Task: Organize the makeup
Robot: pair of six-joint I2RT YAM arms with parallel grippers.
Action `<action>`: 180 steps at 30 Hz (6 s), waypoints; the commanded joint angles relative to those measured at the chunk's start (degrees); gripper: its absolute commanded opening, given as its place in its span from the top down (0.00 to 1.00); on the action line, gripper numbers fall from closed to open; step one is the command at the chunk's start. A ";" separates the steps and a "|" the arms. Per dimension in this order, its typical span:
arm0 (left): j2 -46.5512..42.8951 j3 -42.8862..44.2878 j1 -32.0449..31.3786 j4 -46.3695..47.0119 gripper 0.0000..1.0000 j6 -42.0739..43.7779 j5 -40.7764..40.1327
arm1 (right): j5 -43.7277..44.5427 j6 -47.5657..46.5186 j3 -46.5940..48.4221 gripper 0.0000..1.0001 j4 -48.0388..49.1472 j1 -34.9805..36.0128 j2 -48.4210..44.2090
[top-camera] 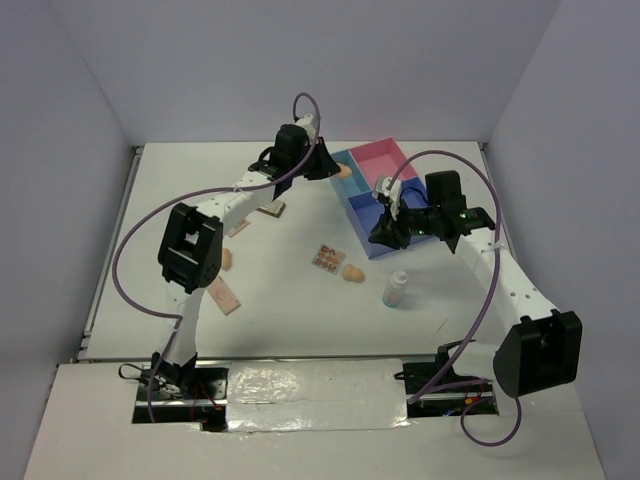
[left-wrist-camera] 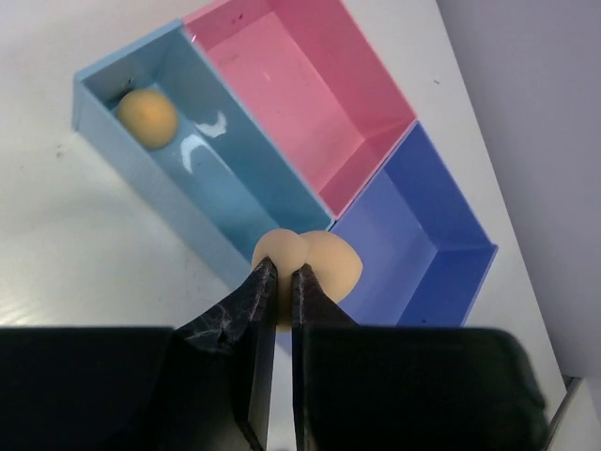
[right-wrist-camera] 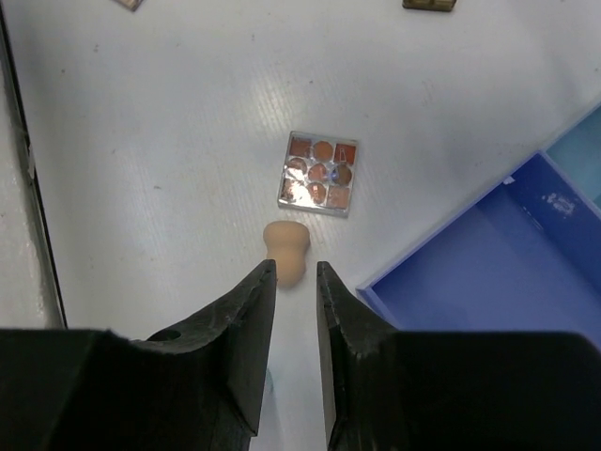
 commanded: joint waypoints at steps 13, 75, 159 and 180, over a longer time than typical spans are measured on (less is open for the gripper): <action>14.19 14.33 -0.57 6.87 0.68 -7.51 -1.40 | -0.09 1.59 -1.87 0.56 1.41 -0.15 -1.94; -66.05 -56.92 4.35 -17.65 0.27 0.39 -29.78 | 31.12 5.12 7.88 0.88 -5.44 23.58 18.72; -30.81 -51.75 14.19 -11.33 0.82 7.42 -26.37 | 3.86 14.51 24.85 0.25 -0.78 3.46 20.91; -11.78 -22.59 5.06 18.63 1.00 -8.19 12.31 | -2.20 17.67 20.55 0.85 3.51 -2.96 15.47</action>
